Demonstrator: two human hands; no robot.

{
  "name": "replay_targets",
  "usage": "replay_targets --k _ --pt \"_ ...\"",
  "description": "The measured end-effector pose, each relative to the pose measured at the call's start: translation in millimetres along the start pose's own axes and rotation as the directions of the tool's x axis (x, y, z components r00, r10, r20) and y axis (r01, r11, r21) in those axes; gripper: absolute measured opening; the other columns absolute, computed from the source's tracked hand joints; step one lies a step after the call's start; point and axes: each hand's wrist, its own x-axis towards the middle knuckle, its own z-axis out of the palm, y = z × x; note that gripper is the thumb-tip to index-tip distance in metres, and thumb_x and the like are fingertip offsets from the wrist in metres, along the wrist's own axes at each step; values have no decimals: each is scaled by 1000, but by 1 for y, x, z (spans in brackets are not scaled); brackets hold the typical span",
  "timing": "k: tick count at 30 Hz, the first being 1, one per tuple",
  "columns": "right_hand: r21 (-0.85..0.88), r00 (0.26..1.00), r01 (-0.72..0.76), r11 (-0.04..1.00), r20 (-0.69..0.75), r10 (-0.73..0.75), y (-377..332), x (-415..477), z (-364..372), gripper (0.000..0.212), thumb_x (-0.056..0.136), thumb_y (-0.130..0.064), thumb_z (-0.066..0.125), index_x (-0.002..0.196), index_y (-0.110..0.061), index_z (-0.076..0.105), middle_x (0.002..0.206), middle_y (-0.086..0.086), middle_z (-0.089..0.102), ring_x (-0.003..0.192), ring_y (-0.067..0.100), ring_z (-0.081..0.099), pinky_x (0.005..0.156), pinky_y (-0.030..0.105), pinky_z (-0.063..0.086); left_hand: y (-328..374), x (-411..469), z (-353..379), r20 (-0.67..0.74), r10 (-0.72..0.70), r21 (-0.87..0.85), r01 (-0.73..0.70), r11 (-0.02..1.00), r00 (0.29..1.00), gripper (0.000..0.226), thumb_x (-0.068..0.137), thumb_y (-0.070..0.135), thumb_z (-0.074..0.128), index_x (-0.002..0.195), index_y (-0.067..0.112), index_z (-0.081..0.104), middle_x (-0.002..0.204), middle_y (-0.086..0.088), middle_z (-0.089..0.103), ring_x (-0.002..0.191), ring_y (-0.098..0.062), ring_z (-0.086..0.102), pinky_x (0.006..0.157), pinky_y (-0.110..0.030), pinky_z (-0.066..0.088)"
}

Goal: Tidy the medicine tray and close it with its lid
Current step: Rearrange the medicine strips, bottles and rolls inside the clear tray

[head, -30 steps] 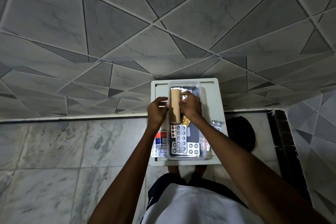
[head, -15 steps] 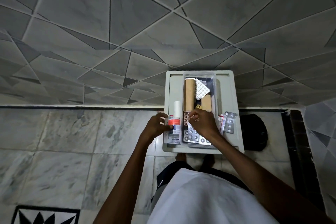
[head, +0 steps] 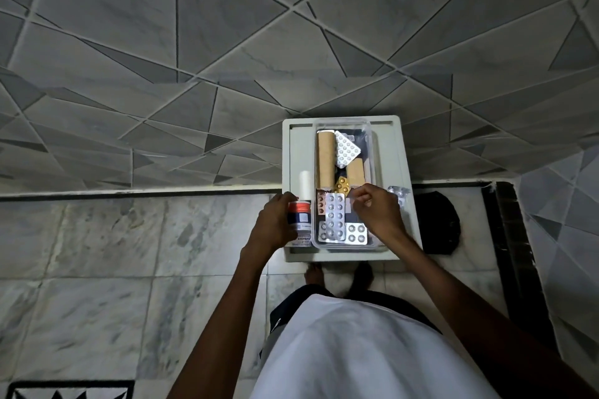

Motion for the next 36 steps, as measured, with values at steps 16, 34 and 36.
replay_targets --k 16,34,36 --pt "-13 983 -33 999 -179 30 16 26 -22 19 75 -3 54 82 -11 71 86 5 74 79 22 68 71 29 54 105 93 -12 -136 241 249 -202 947 961 67 64 54 76 121 23 59 115 -7 69 109 -29 57 89 -36 38" --pt "-267 982 -156 951 64 179 54 22 -33 58 69 -25 79 121 -10 57 121 15 62 112 34 59 88 38 52 102 155 19 -98 240 352 -192 916 966 65 79 36 69 138 24 45 137 -11 50 126 -33 42 101 -42 36" --pt "-239 975 -205 949 32 219 50 23 -30 50 70 -22 77 115 -10 58 116 15 64 109 34 61 85 36 50 101 143 19 -135 218 334 -163 928 967 67 78 29 71 138 21 44 140 -12 47 129 -33 41 103 -42 36"
